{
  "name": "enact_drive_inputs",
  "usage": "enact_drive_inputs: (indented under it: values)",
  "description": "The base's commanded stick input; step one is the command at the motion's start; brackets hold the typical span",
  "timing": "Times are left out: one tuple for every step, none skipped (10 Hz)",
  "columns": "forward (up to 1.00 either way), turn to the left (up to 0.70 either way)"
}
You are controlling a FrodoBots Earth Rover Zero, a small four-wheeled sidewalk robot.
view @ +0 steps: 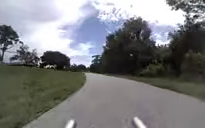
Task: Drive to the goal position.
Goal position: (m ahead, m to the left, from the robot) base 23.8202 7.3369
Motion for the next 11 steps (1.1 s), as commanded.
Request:
enact_drive_inputs:
  values:
    - [0.70,0.00]
    - [0.70,0.00]
    - [0.70,0.00]
    - [0.70,0.00]
    - [0.70,0.00]
    - [0.70,0.00]
    - [0.70,0.00]
    - [0.70,0.00]
    - [0.70,0.00]
    - [0.70,0.00]
    - [0.70,0.00]
